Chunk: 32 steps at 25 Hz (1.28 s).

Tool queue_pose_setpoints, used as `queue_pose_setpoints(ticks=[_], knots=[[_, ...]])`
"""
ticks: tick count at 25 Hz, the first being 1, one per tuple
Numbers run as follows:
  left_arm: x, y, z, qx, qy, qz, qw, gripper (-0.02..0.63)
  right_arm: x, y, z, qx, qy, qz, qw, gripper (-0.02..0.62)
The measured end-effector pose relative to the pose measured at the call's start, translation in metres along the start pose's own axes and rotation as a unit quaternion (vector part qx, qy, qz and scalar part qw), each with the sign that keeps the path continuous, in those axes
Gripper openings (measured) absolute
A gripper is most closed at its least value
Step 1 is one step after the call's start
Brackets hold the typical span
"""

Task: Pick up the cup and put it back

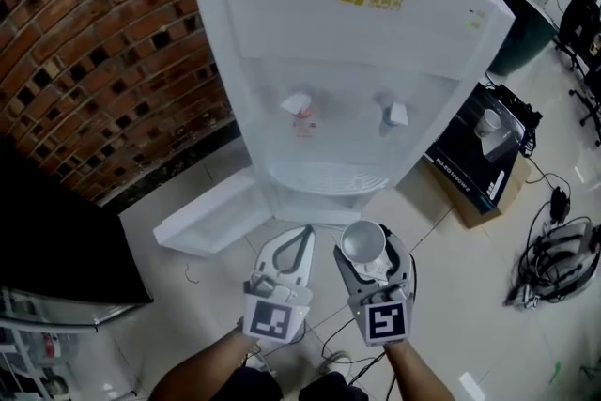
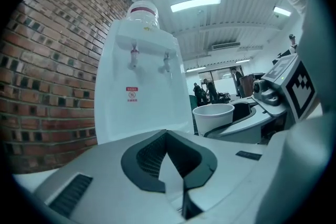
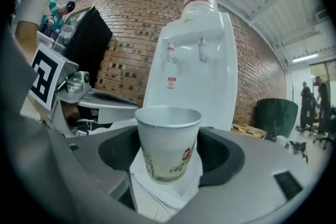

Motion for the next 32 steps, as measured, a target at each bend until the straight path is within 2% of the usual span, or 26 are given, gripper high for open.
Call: queue_pose_setpoints(ticks=[5,14,19,24,28,32], knots=[[-0.074,0.015,-0.007,0.014,0.009,0.010,0.9998,0.000,-0.069,0.012,-0.028,-0.002,0.013,-0.003,1.000,0.342],[-0.237,0.080,-0.017,-0.017,-0.004,-0.020,0.9996,0.000,-0.233,0.048,-0.069,-0.011,0.004,0.018,1.000,0.342],[-0.321,0.112,-0.022,-0.012,-0.001,-0.005,0.9999,0.000,-0.319,0.067,-0.093,-0.012,0.009,0.039,0.999,0.341],[-0.401,0.145,-0.025,-0.033,-0.010,-0.033,0.9989,0.000,-0.403,0.084,-0.117,-0.010,0.000,0.053,0.999,0.339],[-0.454,0.160,-0.023,-0.040,-0.012,-0.019,0.9990,0.000,-0.457,0.096,-0.132,-0.004,-0.012,0.073,0.997,0.339],[-0.487,0.171,-0.027,-0.051,-0.016,-0.017,0.9984,0.000,-0.489,0.105,-0.144,0.003,-0.017,0.079,0.997,0.339]])
Point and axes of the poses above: the fingertips, and each gripper's own axes: z forward along the fingers, y to its left, x out of its underside, the point moved 1 cm from there along -z, backward along the fingers, and after that the axes turned 15 degrees about z, right-handed, at the moved point
